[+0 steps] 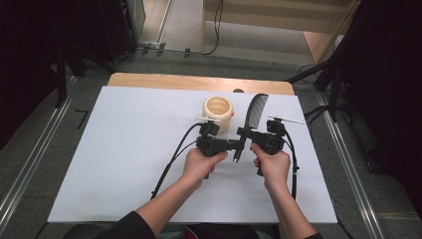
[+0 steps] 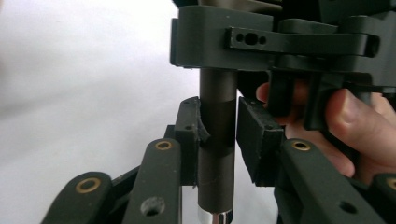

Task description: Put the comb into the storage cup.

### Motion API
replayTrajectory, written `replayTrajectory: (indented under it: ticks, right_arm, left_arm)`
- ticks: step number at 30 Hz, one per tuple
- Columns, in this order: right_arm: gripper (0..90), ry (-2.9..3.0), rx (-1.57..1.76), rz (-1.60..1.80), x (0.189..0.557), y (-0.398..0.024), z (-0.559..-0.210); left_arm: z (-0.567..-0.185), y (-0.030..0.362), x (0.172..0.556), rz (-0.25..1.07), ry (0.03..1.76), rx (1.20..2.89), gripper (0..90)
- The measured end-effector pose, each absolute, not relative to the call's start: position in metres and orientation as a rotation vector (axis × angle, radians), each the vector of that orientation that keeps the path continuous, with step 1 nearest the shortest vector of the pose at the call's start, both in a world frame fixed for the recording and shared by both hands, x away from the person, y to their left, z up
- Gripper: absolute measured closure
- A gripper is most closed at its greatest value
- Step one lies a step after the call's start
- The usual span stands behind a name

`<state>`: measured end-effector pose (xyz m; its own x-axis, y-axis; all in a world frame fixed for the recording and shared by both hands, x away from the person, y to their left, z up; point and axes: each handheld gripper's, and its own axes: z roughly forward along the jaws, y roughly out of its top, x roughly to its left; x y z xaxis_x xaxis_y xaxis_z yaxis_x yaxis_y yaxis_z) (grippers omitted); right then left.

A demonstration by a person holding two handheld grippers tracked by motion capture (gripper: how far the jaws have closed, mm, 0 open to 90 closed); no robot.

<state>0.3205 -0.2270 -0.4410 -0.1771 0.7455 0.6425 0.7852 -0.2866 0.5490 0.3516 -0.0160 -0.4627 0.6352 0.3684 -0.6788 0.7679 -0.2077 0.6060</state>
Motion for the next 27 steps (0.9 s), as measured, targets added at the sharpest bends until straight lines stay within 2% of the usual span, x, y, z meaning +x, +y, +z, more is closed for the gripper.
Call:
replayTrajectory:
  ticks: [10, 18, 27]
  right_arm:
    - [69.6, -1.887, -1.977, -1.486, 0.318, -0.229, -0.440]
    - [69.6, -1.923, -1.971, -1.480, 0.316, -0.234, -0.442]
    - [69.6, -1.985, -1.966, -1.482, 0.314, -0.234, -0.443]
  left_arm:
    - [-0.459, -0.011, 0.351, -0.477, 0.889, 1.868, 57.4]
    - [-0.457, -0.005, 0.353, -0.500, 0.877, 1.899, 42.2]
    - [-0.453, 0.009, 0.354, -0.489, 0.837, 1.981, 37.1]
